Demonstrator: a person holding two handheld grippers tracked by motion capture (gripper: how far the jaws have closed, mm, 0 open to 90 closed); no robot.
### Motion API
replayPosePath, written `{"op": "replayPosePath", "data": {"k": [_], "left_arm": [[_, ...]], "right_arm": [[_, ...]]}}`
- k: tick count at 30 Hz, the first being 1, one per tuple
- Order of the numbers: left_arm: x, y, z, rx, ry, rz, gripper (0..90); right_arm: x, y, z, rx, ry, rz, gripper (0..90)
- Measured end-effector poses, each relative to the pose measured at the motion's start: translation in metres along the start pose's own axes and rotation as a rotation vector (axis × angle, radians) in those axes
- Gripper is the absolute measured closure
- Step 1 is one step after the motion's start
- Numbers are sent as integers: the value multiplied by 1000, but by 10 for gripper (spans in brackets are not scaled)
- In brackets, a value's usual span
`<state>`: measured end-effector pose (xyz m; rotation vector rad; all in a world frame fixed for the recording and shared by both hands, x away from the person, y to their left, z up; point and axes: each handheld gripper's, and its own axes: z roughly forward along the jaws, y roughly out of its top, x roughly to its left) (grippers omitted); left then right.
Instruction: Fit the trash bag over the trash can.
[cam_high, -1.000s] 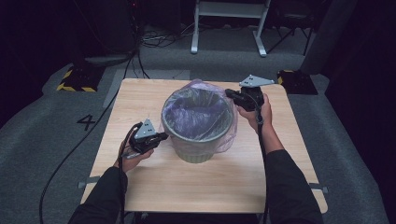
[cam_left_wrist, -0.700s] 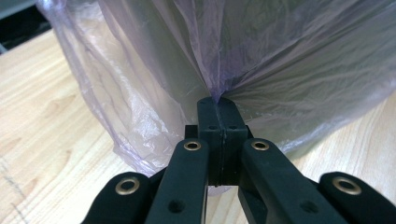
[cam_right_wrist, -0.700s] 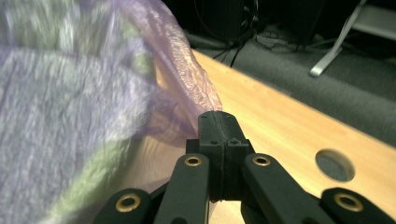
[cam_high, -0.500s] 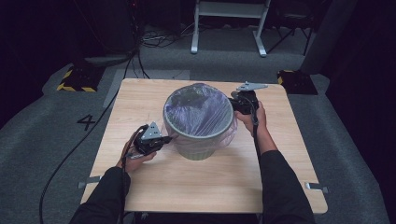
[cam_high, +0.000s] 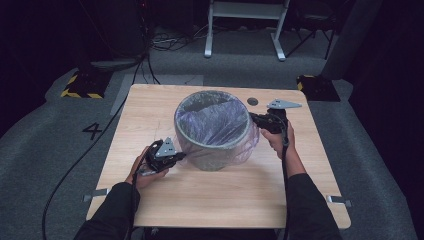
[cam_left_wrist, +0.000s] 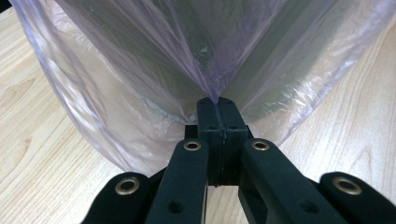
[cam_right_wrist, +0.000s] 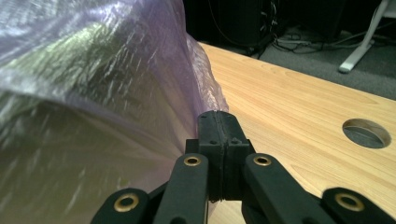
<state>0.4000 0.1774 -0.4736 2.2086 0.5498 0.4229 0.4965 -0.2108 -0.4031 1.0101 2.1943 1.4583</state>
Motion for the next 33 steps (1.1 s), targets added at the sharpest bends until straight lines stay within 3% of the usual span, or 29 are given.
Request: {"op": "replayPosePath", "data": {"k": [6, 12, 15, 20, 23, 24, 27, 29, 33], "left_arm": [[-1, -2, 0, 27, 10, 18, 897], [2, -5, 4, 35, 21, -4, 830], [4, -6, 3, 24, 30, -30, 747], [7, -9, -7, -19, 38, -109, 439], [8, -10, -17, -49, 12, -157, 210], [8, -10, -21, -62, 5, -171, 171], [4, -12, -33, -100, 30, -166, 155], [1, -13, -39, -107, 42, -167, 155], [-4, -17, -46, -84, 50, -159, 155]], "right_arm": [[-2, -12, -23, -37, 11, -34, 890], [-4, -22, -22, 4, 11, -56, 858], [-2, -25, -19, 24, 3, -77, 847], [-5, -28, -22, 20, 5, -57, 825], [-5, -26, -28, -4, 3, -72, 726], [-4, -25, -30, -9, -1, -73, 672], [-4, -21, -40, -42, 5, -66, 598], [-3, -18, -47, -52, -6, -71, 490], [0, -9, -60, -56, -12, -87, 363]]}}
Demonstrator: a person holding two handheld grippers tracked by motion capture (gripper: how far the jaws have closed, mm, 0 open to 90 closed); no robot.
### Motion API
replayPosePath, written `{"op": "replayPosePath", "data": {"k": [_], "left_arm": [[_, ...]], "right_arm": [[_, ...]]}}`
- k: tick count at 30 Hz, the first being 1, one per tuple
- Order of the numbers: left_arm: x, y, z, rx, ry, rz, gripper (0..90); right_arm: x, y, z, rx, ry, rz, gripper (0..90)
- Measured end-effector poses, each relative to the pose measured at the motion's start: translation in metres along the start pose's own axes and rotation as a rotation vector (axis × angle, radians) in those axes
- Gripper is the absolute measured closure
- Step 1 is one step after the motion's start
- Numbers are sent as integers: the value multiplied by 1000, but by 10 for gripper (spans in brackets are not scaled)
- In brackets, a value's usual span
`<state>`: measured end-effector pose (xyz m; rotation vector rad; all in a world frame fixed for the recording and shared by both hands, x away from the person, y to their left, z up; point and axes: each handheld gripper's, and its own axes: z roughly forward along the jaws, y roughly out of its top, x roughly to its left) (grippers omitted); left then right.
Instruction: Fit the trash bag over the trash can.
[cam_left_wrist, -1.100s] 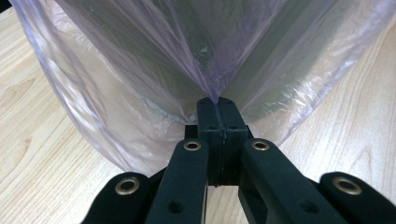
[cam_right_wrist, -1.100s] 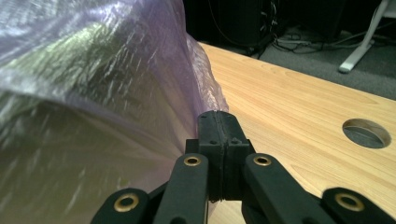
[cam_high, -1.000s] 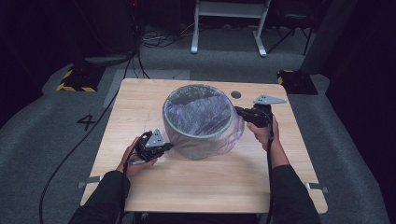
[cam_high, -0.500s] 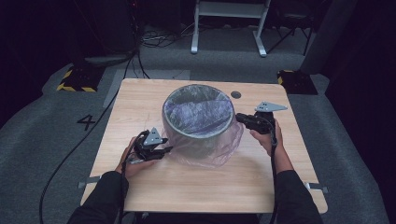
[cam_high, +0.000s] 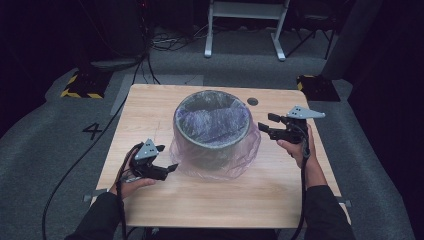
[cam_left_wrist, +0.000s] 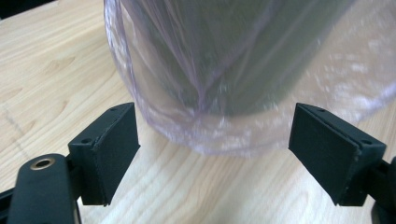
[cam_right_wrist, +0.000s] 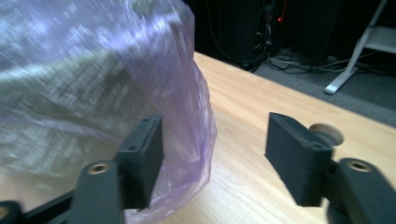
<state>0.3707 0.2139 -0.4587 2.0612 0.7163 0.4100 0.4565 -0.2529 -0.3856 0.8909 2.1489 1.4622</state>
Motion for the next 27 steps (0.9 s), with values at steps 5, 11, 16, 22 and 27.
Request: {"op": "replayPosePath", "data": {"k": [5, 11, 16, 22, 27], "left_arm": [[-7, -9, -4, 36, -12, 18, 156], [-16, -22, -4, 89, -16, 31, 156], [-19, -32, -1, 117, -24, 35, 157], [-20, -39, 0, 123, -30, 15, 156], [-19, -42, 2, 134, -32, 12, 157]], "right_arm": [[12, 19, -11, -35, 24, -24, 305], [30, 50, -13, -42, 25, -75, 285], [45, 78, -4, -38, 37, -113, 333], [63, 96, 23, 21, 76, -155, 348], [71, 98, 41, 40, 103, -156, 343]]}}
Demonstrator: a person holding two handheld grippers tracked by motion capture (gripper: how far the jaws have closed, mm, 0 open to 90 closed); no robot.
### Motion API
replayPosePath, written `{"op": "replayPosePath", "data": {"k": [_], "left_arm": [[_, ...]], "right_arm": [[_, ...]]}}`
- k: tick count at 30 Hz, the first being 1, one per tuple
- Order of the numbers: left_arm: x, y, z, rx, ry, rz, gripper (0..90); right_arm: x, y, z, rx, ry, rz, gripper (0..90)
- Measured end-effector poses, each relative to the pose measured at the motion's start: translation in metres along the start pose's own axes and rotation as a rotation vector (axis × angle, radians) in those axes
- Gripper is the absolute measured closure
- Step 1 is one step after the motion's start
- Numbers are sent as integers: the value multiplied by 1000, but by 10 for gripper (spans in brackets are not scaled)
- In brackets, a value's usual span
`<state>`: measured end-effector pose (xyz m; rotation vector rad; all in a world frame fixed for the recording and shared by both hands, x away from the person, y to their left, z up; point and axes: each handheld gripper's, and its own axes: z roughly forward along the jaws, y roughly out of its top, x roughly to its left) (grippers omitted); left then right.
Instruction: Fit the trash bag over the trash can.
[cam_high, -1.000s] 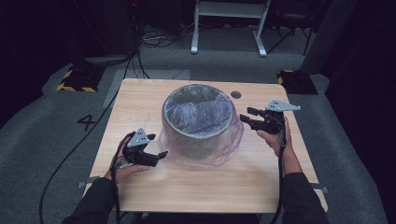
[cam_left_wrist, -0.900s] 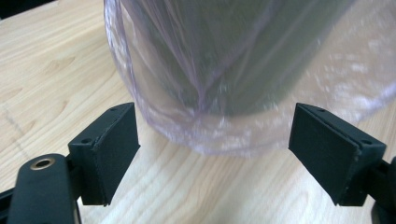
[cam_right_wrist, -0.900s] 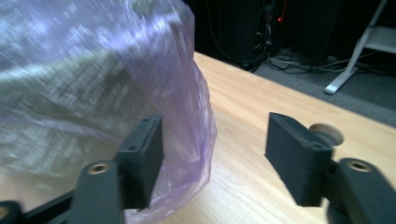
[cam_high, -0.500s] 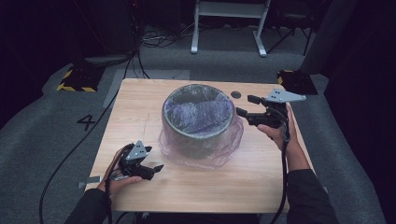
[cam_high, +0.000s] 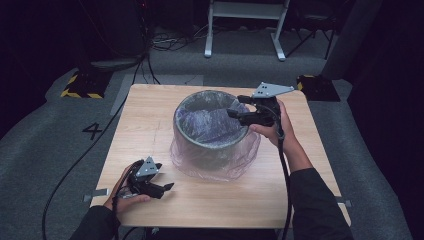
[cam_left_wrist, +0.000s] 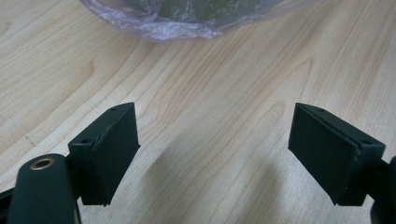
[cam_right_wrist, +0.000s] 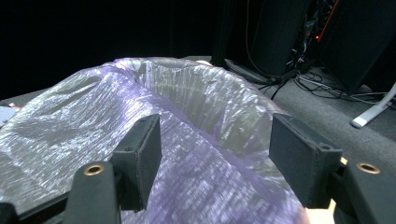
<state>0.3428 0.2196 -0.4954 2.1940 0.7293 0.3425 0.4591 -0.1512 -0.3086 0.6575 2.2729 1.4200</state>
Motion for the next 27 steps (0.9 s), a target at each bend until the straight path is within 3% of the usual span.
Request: {"op": "replayPosePath", "data": {"k": [4, 6, 16, 22, 25, 27], "left_arm": [[0, -1, 2, 13, -2, 5, 157], [0, -2, 3, 18, -5, 6, 157], [2, -2, 10, 48, -14, 7, 156], [3, -2, 11, 60, -21, -2, 149], [3, -2, 11, 61, -21, -2, 149], [3, -2, 11, 61, -21, -2, 149]], "right_arm": [[2, 1, 7, 8, 3, 1, 332], [2, 1, 10, 9, -20, 6, 333], [3, -1, 17, 24, -4, 12, 327], [10, -2, 25, 63, 21, -29, 331], [15, -3, 30, 85, 58, -41, 331], [17, -4, 33, 114, 51, -56, 331]]}}
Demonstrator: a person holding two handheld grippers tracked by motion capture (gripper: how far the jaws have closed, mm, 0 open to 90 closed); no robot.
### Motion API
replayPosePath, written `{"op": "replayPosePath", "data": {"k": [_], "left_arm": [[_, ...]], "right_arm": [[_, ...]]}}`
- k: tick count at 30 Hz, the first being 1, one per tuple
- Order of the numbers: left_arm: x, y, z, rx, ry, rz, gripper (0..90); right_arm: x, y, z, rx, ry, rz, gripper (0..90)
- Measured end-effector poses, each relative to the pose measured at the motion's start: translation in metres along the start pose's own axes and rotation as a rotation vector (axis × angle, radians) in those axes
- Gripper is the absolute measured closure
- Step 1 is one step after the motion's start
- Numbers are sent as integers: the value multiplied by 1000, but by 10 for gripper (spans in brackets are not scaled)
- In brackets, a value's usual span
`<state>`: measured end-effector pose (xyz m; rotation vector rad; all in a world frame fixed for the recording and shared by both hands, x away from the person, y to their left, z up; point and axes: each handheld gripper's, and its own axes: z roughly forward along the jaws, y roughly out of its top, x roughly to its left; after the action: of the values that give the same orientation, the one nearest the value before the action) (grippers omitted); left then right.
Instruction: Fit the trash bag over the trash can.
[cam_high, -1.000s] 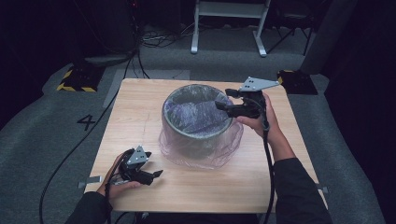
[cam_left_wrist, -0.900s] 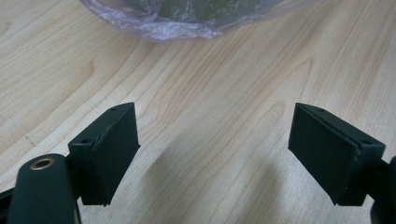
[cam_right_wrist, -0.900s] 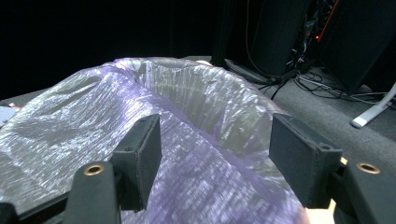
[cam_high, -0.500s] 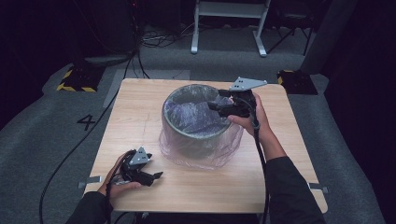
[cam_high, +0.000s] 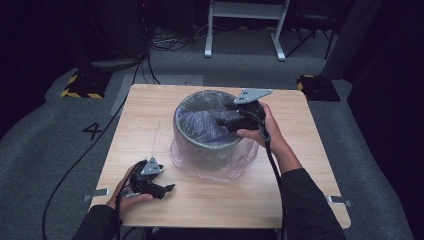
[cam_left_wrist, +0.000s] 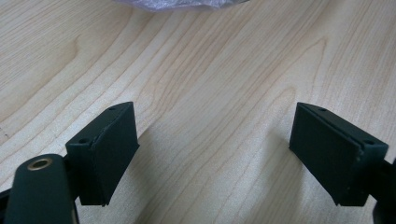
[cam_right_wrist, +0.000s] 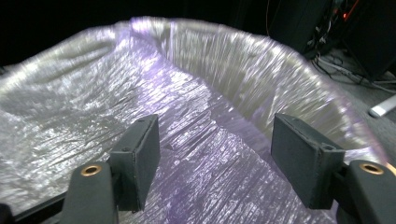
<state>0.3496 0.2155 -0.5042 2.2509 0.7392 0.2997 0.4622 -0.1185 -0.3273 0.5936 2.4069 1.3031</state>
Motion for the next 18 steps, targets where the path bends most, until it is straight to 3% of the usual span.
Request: {"op": "replayPosePath", "data": {"k": [11, 18], "left_arm": [[0, 0, 0, 1, -2, 1, 148], [0, 0, 0, 0, -3, 1, 148]], "right_arm": [[6, 0, 12, 94, 22, -20, 344], [5, 6, 20, 205, 42, -20, 304]]}}
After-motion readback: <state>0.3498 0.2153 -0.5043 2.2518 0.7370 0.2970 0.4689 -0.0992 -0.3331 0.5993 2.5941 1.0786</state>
